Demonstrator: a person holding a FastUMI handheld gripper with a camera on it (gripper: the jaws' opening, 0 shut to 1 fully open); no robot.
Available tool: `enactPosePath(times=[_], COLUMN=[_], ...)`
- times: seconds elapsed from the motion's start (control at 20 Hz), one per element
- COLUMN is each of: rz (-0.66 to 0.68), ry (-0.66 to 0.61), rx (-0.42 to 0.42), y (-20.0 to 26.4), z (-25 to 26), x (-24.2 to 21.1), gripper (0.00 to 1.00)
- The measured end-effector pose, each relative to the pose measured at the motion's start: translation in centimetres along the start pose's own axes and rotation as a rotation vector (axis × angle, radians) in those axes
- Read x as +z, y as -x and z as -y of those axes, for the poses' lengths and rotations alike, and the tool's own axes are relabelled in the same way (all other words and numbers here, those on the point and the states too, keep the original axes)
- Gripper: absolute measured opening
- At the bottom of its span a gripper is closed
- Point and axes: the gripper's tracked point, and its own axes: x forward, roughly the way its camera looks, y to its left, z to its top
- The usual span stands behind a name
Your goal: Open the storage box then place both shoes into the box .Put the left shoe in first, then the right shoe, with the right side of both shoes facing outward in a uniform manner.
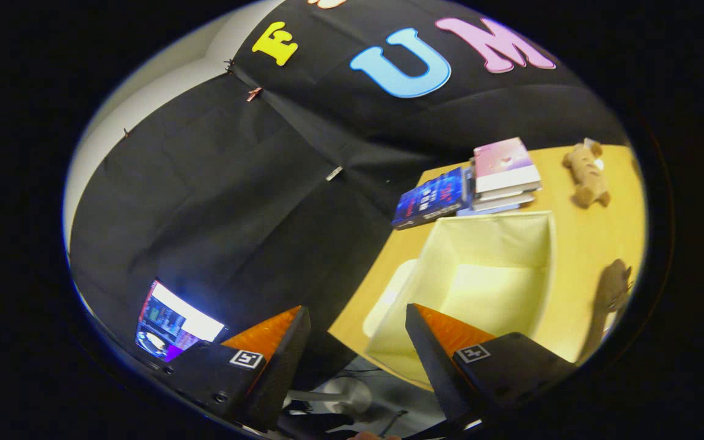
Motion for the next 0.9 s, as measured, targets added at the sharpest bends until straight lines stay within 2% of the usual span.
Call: enactPosePath(times=[0.3, 0.55, 0.7, 0.9], rz=[0.083, 0.045, 0.006, -0.089], ry=[0.084, 0.113, 0.119, 0.164], rx=[-0.313, -0.557, -0.647, -0.678], y=[8.6, 14.7, 15.8, 16.1], z=[12.3, 22.7, 29.0, 33.8], x=[1.1, -0.8, -2.3, -5.0], gripper=[0.98, 0.98, 0.98, 0.99])
